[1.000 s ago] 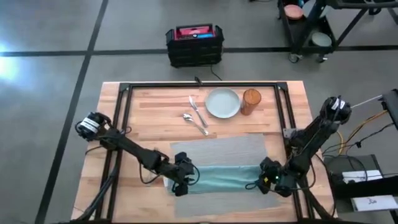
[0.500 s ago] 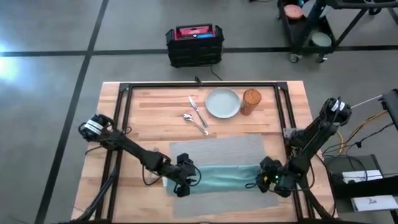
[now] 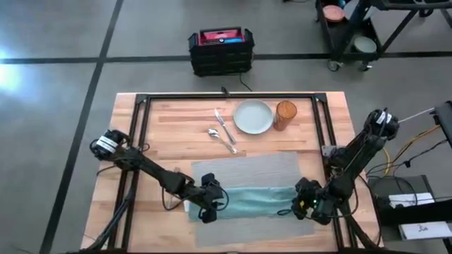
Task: Set table place
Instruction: Fold the blue napkin on the gray placemat
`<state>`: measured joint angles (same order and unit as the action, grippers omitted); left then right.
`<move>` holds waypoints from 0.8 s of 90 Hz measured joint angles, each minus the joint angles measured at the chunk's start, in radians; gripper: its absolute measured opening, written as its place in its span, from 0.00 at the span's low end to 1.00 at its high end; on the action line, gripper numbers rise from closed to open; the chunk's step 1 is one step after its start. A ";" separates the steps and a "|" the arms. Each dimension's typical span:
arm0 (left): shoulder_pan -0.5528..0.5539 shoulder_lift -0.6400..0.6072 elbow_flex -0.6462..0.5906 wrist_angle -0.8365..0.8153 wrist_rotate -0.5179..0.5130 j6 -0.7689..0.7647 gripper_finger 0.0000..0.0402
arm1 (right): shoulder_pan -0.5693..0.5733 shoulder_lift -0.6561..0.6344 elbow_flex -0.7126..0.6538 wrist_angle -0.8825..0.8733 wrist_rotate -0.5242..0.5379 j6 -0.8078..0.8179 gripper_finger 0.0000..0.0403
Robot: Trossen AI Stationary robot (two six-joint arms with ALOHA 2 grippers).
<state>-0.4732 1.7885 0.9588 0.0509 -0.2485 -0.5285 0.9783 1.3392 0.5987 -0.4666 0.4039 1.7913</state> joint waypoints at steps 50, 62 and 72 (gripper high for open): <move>0.003 -0.001 0.000 0.001 -0.005 0.023 0.28 | 0.003 0.035 0.002 0.053 -0.159 0.044 0.27; 0.004 -0.002 0.000 0.013 -0.005 0.023 0.28 | 0.003 0.005 0.002 0.052 -0.297 0.022 0.38; 0.006 -0.002 0.013 0.055 -0.005 0.023 0.28 | 0.005 -0.043 0.002 0.064 -0.358 -0.029 0.44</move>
<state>-0.4675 1.7870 0.9715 0.1056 -0.2535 -0.5053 0.9831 1.2958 0.6006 -0.4031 0.0459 1.7627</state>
